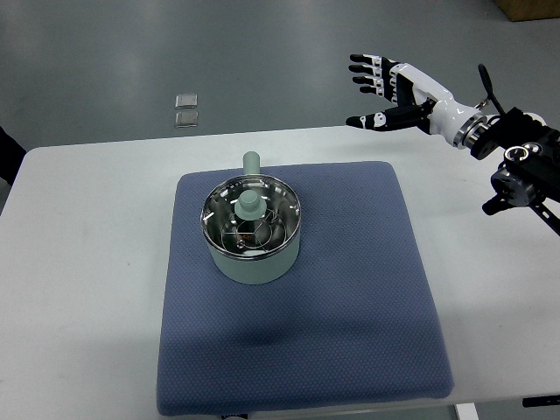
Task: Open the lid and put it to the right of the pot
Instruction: 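Move the right hand over the pot toward the green lid knob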
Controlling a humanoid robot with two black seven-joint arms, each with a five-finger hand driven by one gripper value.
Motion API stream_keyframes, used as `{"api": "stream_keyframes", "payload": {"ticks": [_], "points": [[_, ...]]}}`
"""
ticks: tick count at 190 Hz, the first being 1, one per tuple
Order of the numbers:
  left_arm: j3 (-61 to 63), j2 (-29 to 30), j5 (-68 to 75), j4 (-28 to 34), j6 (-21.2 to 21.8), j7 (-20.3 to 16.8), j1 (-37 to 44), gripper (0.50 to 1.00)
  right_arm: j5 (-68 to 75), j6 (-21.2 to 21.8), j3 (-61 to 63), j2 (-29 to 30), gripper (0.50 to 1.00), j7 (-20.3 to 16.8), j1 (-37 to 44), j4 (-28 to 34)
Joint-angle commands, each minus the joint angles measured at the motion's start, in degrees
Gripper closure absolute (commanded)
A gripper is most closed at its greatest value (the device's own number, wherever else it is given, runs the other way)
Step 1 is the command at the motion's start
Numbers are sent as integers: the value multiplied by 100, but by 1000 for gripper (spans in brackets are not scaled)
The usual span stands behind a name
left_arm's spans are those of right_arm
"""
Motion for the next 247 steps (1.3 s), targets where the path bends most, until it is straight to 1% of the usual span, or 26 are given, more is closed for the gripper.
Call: {"api": "stream_keyframes", "payload": {"ticks": [1,42,76,86,87,98,111,112,137,202,212,213,224,247], "points": [[0,0,0,0,0,1,1,500,-20,-9,-450,-79,576,19,353,244],[0,0,0,0,0,1,1,500,-46,-27,-1242,-194,581,54,1109,560],[0,0,0,0,0,1,1,500,-494,-44,-1883,-229,587,115,1803,710],[0,0,0,0,0,1,1,500,-495,-44,-1883,-229,587,115,1804,710],[0,0,0,0,0,1,1,500,-669,-71,-2040,-211,587,150,1960,710],[0,0,0,0,0,1,1,500,-916,-123,-2252,-159,591,168,2146,736],[0,0,0,0,0,1,1,500,-987,-141,-2323,-150,591,168,2208,745],[0,0,0,0,0,1,1,500,-1143,-193,-2549,-115,593,168,2391,771],[0,0,0,0,0,1,1,500,-1286,-378,-3192,-18,593,168,2849,912],[0,0,0,0,0,1,1,500,-1707,-686,-4177,413,597,142,3561,947],[0,0,0,0,0,1,1,500,-1707,-686,-4177,413,597,142,3562,947],[0,0,0,0,0,1,1,500,-1751,-747,-4299,491,597,133,3614,947],[0,0,0,0,0,1,1,500,-1839,-774,-4406,553,599,107,3667,947],[0,0,0,0,0,1,1,500,-2164,-818,-4599,659,615,98,3720,912]]}}
